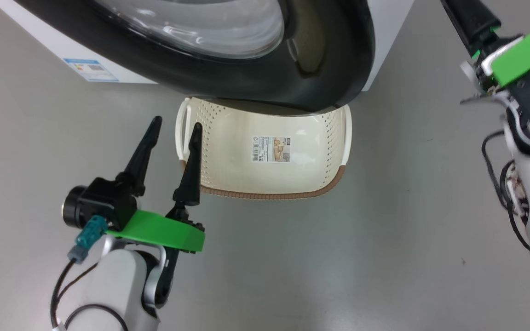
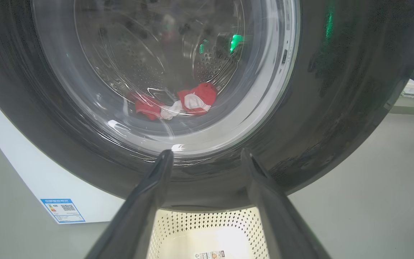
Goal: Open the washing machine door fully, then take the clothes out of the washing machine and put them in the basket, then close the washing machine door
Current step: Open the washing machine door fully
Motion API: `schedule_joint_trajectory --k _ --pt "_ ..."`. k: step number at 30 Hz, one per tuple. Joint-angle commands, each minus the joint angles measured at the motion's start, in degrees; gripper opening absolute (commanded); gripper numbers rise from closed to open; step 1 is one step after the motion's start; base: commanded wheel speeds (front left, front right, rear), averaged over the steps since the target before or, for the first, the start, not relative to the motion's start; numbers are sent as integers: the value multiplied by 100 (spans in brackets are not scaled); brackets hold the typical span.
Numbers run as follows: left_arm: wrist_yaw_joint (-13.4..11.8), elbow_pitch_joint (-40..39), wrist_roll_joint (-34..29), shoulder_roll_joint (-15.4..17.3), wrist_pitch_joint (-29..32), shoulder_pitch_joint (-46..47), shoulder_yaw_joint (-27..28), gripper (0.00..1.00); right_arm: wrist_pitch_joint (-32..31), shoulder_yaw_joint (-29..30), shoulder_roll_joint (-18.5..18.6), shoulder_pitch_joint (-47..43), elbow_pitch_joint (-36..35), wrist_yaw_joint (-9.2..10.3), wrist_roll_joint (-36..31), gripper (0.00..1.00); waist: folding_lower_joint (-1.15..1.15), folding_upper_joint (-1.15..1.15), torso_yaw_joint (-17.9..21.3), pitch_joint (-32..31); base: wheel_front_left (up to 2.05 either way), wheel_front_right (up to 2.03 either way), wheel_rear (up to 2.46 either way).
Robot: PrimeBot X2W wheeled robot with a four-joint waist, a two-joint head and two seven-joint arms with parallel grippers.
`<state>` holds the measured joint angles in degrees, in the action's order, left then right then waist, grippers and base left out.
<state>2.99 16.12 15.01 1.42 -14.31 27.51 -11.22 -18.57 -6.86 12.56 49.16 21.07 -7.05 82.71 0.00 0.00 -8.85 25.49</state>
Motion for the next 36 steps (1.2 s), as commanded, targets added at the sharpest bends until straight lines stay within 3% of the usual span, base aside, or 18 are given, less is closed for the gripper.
schedule_joint_trajectory --k 1,8,12,14,18,25,30,36 --pt "-2 -157 -64 145 -69 -36 175 100 156 -104 -2 -170 -247 -44 -157 100 0 0 48 -22 0 0 0" --pt "-73 -278 -205 145 -69 -16 191 100 1905 -870 573 -930 -742 -44 -1512 100 0 0 180 -88 0 0 0" --pt "-89 -340 -262 145 -69 -31 245 100 3104 -1392 864 -1207 -371 -44 -2597 100 0 0 268 -142 0 0 0" --pt "-99 -380 -274 145 -69 -44 286 100 3285 -1400 845 -1262 -159 -44 -3086 100 0 0 305 -162 0 0 0" --pt "-123 -459 -288 145 -69 -87 359 100 3352 -806 542 -1405 -47 -44 -4252 100 0 0 384 -178 0 0 0" --pt "-144 -601 -311 145 -69 -159 451 100 3356 251 -327 -2077 -818 -44 -6016 100 0 0 491 -192 0 0 0" --pt "-103 -623 -307 145 -69 -203 465 100 3356 616 -686 -2488 -1359 -44 -6571 100 0 0 531 -226 0 0 0" --pt "-92 -671 -375 145 -69 -253 471 100 3356 739 -869 -2960 -1716 -44 -6855 100 0 0 534 -254 0 0 0"
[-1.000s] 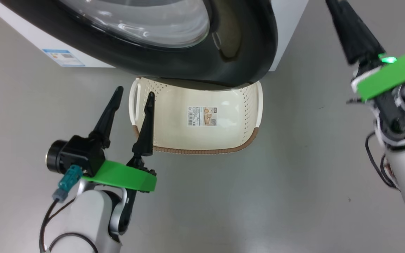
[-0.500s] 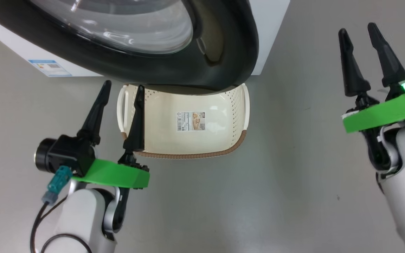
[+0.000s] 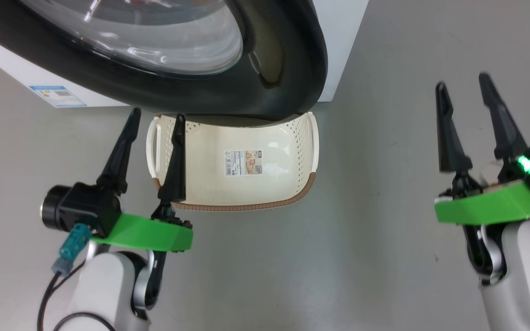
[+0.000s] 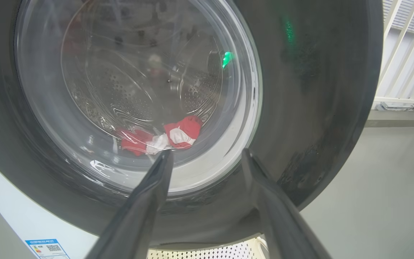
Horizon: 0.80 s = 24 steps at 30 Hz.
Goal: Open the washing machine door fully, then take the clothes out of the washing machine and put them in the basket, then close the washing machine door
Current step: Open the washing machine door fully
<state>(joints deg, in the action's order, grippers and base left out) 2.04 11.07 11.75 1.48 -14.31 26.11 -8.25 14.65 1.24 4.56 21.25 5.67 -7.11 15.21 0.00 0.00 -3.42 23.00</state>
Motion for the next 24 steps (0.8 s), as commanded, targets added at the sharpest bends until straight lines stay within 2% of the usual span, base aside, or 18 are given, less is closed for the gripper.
schedule_joint_trajectory --k 1,24 --pt "8 -174 -56 140 -69 -119 175 100 34 -42 -87 -237 -194 -37 -125 100 0 0 -11 -7 0 0 0" --pt "14 -94 -82 140 -69 -123 201 100 35 -177 -167 -464 -190 -37 -201 100 0 0 -13 -10 0 0 0"
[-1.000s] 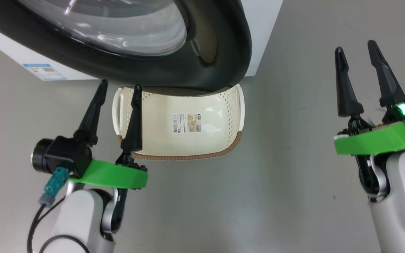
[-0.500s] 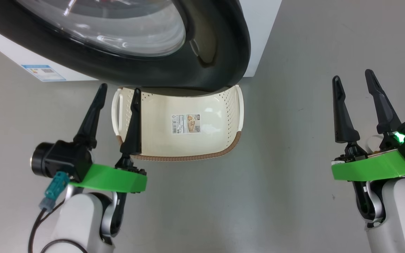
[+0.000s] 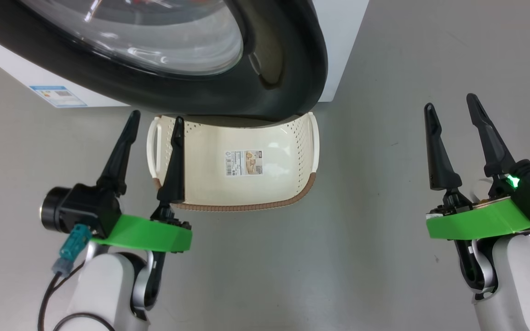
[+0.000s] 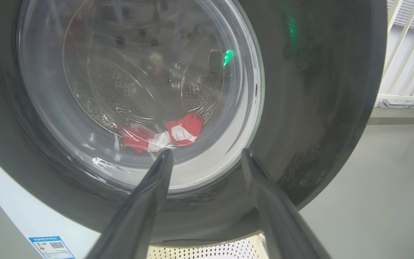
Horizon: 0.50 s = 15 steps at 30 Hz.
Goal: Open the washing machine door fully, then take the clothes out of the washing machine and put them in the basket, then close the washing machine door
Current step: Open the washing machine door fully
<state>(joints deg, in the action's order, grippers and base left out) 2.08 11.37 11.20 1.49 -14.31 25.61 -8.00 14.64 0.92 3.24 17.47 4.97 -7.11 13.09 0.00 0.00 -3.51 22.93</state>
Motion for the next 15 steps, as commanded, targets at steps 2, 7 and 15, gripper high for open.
schedule_joint_trajectory --k 2,7,15 --pt "5 -121 -28 139 -69 -78 172 100 36 -165 -35 -75 -118 -37 19 89 0 0 -16 -8 0 0 0" --pt "-6 -131 -43 139 -69 -71 165 100 36 -247 -35 -39 -100 -37 63 0 0 0 -41 -12 0 0 0" --pt "-4 -132 -37 139 -69 -83 140 100 36 -416 -35 301 126 -37 1654 0 0 0 -106 -19 0 0 0"
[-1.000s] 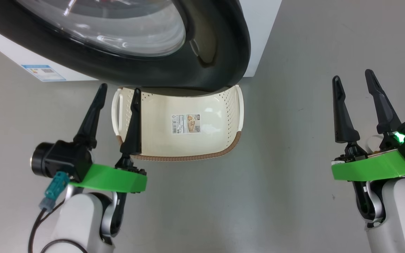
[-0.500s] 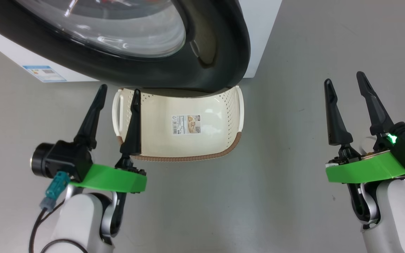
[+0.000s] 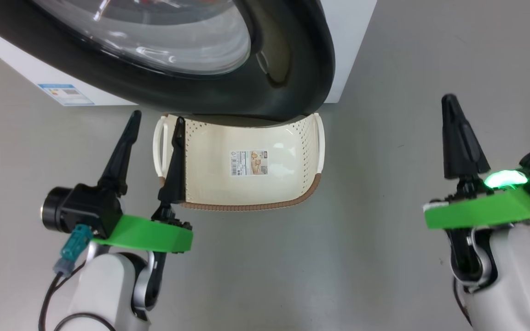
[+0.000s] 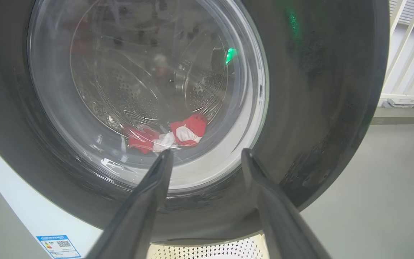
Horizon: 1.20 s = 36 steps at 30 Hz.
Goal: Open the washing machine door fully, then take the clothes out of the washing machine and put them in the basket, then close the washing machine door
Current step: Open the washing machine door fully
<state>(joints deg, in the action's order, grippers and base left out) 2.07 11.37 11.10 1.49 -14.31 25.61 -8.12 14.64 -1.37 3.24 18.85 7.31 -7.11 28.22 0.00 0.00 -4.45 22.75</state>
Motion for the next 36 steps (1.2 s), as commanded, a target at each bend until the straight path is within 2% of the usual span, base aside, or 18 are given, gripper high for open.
schedule_joint_trajectory --k 1,6,8,9,11,15,23,30,36 --pt "-3 -131 -25 139 -69 -86 146 100 36 -259 -35 235 -33 -37 395 0 0 0 -23 -1 0 0 0" --pt "-8 -128 -21 139 -69 -72 117 100 -259 -510 46 763 138 -37 1824 0 0 0 -96 19 0 0 0" --pt "-12 -128 -20 139 -69 -44 92 100 -446 -501 62 981 133 -37 2418 0 0 0 -134 34 0 0 0" --pt "-12 -128 -20 139 -69 -44 92 100 -446 -501 62 981 133 -37 2418 0 0 0 -134 34 0 0 0" --pt "-6 -121 -18 139 -69 -14 78 100 -724 -471 55 1191 143 -37 3106 0 0 0 -170 47 0 0 0" --pt "-30 -125 44 139 -69 9 58 100 -1475 -354 18 1579 224 -37 4623 0 0 0 -233 70 0 0 0" --pt "-86 -145 139 139 -69 -16 -43 100 -3180 -151 29 2334 973 -37 6638 0 0 0 -377 76 0 0 0" --pt "-123 -142 137 139 -69 34 -82 100 -4416 -492 361 3393 2081 -37 7538 0 0 0 -494 203 0 0 0" --pt "-141 -138 178 139 -69 58 -102 100 -4939 -1009 605 3973 2632 -37 7679 0 0 0 -583 254 0 0 0"
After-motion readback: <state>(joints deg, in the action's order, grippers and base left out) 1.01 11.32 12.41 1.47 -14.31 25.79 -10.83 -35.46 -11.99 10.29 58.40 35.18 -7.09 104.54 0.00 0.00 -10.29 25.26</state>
